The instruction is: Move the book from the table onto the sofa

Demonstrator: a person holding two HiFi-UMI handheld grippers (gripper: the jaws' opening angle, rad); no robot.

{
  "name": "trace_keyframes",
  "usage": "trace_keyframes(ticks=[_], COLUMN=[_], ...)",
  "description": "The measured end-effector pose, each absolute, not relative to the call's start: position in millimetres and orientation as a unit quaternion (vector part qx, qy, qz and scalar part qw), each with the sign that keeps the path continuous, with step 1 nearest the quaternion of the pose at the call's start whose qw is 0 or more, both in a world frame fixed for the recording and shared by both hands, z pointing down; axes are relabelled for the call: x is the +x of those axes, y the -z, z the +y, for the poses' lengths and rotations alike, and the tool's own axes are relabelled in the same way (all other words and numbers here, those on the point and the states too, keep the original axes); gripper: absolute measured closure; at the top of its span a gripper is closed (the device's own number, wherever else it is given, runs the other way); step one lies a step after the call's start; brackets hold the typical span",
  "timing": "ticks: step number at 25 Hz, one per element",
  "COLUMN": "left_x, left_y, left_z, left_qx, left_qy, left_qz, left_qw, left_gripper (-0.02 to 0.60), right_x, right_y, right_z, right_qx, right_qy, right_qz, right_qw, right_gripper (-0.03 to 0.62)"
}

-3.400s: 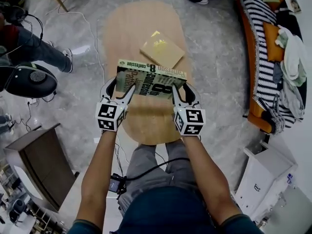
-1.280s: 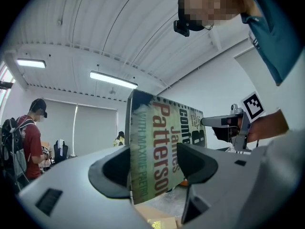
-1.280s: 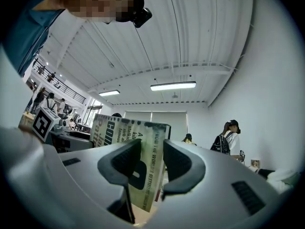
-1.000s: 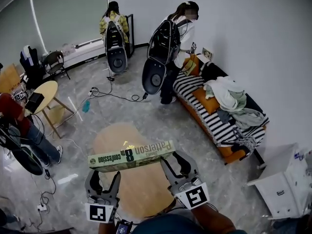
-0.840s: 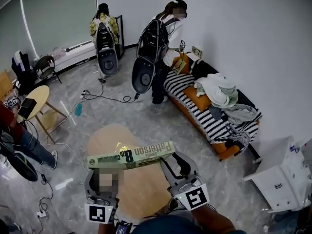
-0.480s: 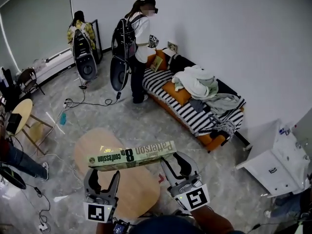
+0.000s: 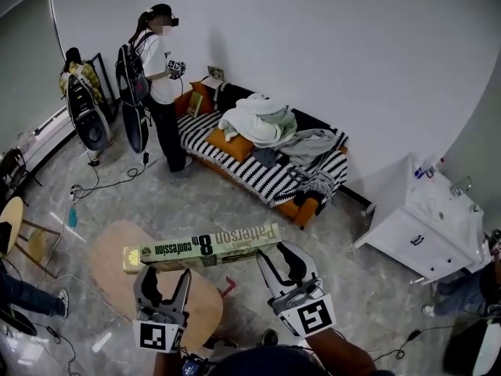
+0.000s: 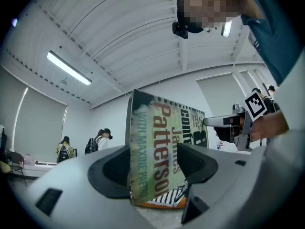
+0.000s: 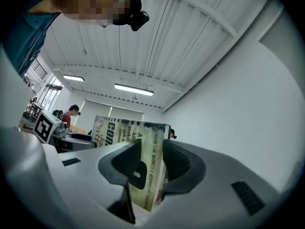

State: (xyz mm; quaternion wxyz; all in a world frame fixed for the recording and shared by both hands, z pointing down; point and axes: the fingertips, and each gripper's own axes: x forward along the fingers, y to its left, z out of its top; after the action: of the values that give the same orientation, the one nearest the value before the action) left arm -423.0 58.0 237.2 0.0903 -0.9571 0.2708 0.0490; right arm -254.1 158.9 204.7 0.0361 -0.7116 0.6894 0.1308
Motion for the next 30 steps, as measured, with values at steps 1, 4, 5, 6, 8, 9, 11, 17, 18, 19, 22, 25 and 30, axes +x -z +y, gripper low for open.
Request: trace_keyframes(ticks=[1,4,5,6,8,9,11,17,18,19,22,25,30], left_x=[-410,-377,-366,-352,-316,-298,-279,-266,-262,-260,-256,-249,-242], left_y=[-240,-242,-241,-242,-244,-245,-243,-236,-240,-246,-254,-257,-251], left_z=[68,95,104,113,134,144,157,166,166,165,160,156,131], left_qx=[-0.959,-0.964,-0.965,-0.966,-0.967,-0.968,-0.971,-0.983,-0.985,-0.987,-0.991,-0.994,-0.996], left_qy=[-0.047,-0.046,-0.047,-0.047,-0.046,-0.045,-0.043,-0.044,-0.034,-0.022,-0.022,-0.035,-0.045], left_qz=[0.265,0.246,0.241,0.237,0.230,0.225,0.212,0.152,0.141,0.129,0.104,0.080,0.057], left_qw=[0.090,0.090,0.092,0.095,0.099,0.100,0.100,0.097,0.095,0.091,0.080,0.071,0.060], left_gripper=[0.291,0.291,0.291,0.291,0.291,0.291,0.291,0.291,0.291,0.291,0.291,0.291,0.291], right_x=[-242,-212,-202,-189,-155,-138,-122,-121,-119,-119,-124,-124,-125], right_y=[-206,-207,-207,-209,-215,-217,-214,-196,-197,-198,-205,-211,-208], right_z=[171,204,215,226,251,262,279,304,306,307,309,310,292], right_qx=[-0.716,-0.730,-0.734,-0.738,-0.744,-0.748,-0.757,-0.789,-0.795,-0.800,-0.813,-0.826,-0.840], right_qy=[-0.135,-0.139,-0.139,-0.139,-0.139,-0.138,-0.136,-0.143,-0.143,-0.142,-0.138,-0.133,-0.129], right_qz=[0.684,0.668,0.664,0.660,0.652,0.648,0.638,0.596,0.589,0.582,0.565,0.547,0.528], right_qw=[0.032,0.029,0.030,0.032,0.037,0.039,0.040,0.035,0.034,0.032,0.024,0.020,0.011], right_gripper=[0.444,0.444,0.444,0.444,0.444,0.444,0.444,0.444,0.444,0.444,0.444,0.444,0.444])
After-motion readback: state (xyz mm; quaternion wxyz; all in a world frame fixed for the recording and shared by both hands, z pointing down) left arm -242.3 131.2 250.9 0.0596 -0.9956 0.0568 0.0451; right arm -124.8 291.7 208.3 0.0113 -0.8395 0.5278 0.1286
